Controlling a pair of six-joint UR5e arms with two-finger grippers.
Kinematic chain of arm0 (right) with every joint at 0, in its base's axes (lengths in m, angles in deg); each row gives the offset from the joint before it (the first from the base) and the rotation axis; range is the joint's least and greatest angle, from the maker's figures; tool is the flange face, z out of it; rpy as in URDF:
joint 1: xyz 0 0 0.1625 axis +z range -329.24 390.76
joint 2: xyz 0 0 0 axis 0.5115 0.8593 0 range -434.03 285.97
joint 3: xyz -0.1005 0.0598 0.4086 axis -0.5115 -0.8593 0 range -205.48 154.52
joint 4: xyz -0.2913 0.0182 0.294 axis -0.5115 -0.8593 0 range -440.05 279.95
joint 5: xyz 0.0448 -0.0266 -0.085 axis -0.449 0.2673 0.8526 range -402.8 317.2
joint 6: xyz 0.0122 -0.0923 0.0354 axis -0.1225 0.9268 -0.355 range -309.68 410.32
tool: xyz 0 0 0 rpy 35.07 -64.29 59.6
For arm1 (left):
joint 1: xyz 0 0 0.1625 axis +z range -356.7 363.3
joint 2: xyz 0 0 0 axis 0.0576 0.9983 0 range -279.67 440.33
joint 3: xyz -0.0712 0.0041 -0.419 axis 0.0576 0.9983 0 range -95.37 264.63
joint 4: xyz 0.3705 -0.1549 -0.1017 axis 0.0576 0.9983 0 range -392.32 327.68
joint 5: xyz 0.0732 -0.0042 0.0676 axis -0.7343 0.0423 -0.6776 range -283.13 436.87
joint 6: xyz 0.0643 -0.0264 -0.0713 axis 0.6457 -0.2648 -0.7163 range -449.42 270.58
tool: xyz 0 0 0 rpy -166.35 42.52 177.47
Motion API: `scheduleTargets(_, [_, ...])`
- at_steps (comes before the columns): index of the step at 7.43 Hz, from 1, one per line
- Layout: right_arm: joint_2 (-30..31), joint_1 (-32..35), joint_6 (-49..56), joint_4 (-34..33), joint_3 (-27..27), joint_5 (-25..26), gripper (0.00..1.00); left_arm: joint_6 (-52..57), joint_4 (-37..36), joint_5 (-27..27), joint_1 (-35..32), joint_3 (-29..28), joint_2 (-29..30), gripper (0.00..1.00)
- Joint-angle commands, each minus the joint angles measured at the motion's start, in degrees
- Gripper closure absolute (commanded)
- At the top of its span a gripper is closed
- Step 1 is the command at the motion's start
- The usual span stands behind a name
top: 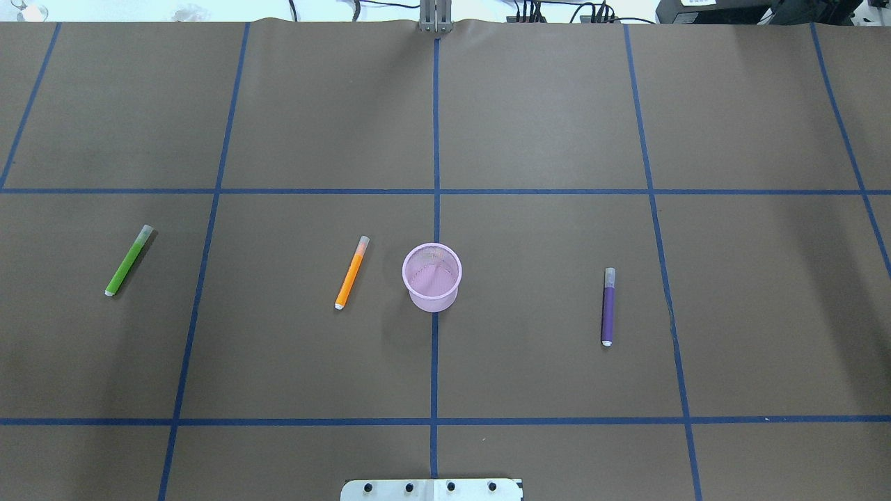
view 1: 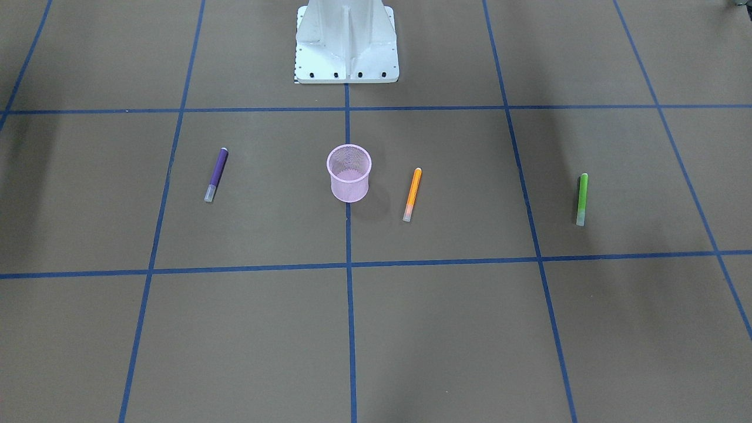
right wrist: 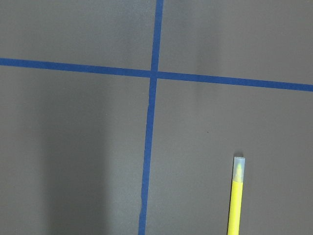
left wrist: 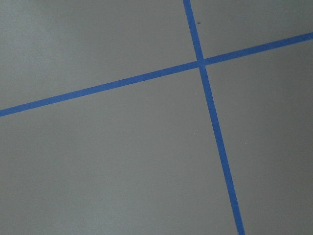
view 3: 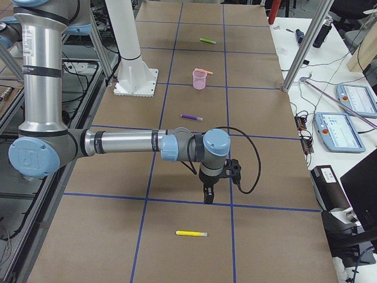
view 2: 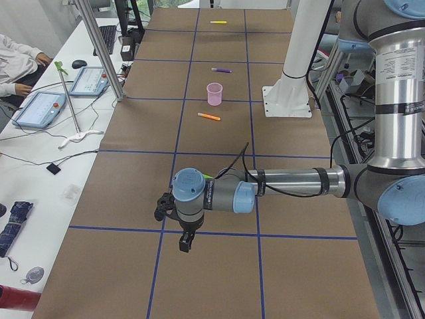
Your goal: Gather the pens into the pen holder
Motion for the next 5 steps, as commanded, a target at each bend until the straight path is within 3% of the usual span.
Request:
scheduleTargets(1, [-0.1,0.0,0.1,0.1,0.1,0.0,0.00,0.0,2.8,0.0,0.2,0.1,0.0,0.00])
scheduleTargets(3, [0.7,0.0,0.7,3.5,2.4,-0.3,0.00,-0.1,4.7,-0.2,0.2,0.2,0.0,0.00])
scheduleTargets(5, [0.5,0.0,0.1,6.6,2.7,0.2,0.00,-0.5,13.0,-0.5,0.1,1.1,-0.7,0.00])
